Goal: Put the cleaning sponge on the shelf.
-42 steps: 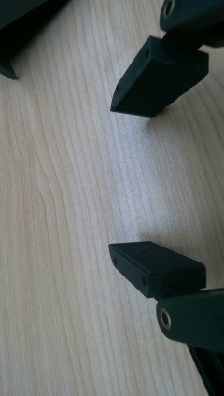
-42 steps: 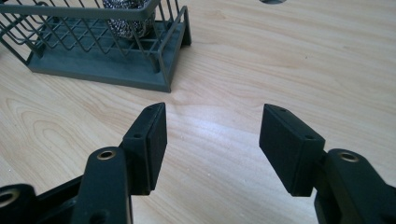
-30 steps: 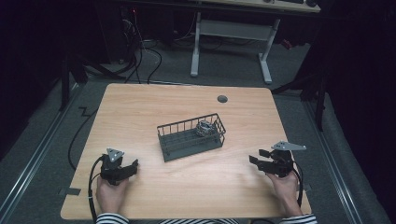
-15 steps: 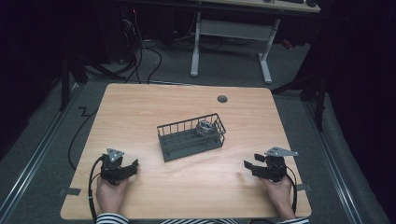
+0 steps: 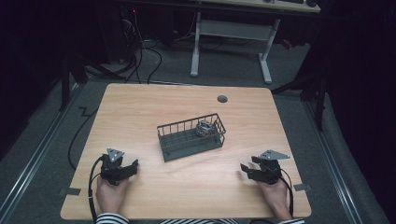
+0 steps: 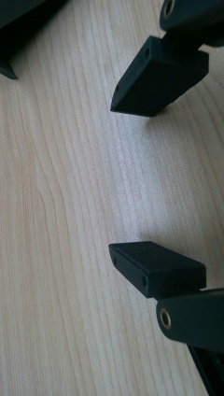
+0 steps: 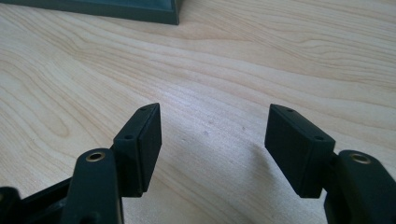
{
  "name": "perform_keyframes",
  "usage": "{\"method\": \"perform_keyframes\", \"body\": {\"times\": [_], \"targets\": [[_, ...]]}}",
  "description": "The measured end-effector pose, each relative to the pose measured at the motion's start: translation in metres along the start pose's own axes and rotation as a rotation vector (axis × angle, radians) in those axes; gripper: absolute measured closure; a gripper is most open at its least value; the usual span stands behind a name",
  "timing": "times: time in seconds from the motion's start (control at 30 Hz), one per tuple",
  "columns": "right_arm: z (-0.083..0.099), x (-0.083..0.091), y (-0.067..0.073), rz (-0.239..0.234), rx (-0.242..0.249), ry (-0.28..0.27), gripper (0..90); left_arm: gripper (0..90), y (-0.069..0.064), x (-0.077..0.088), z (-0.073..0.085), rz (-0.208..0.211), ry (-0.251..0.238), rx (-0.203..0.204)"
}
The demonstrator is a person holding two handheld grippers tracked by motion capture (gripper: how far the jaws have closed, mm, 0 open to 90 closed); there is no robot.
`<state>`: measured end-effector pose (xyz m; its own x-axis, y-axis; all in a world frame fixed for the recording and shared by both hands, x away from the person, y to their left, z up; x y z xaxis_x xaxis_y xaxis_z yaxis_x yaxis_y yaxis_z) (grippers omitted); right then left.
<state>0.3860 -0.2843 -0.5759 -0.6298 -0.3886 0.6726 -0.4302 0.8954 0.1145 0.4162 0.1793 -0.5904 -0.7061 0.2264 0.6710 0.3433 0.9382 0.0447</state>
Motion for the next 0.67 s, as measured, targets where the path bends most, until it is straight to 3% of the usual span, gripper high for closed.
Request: {"method": "perform_keyframes", "body": {"times": [0.2, 0.4, 0.67], "targets": [[0.0061, -0.0052, 0.0029, 0.009, 0.018, 0.025, 36.2, 27.0, -0.0001, 0.0000, 0.0000, -0.001, 0.000, -0.002], [0.0073, -0.0076, 0.0054, 0.041, 0.061, 0.016, 35.5, 27.0, -0.0002, -0.0001, 0.0001, -0.002, 0.001, -0.003], [0.0074, -0.0076, 0.0055, 0.041, 0.062, 0.016, 35.5, 26.8, -0.0004, 0.0000, 0.0002, -0.002, 0.002, -0.004]]}}
Point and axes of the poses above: each handheld gripper's, and its own axes: x roughly backward along the jaws, z roughly out of its underside, y roughly to its left, the point moved 8 cm from there along -x, roughly forward along the jaws, and after that the axes turned 5 degrees about -x, right-handed, at the moved point
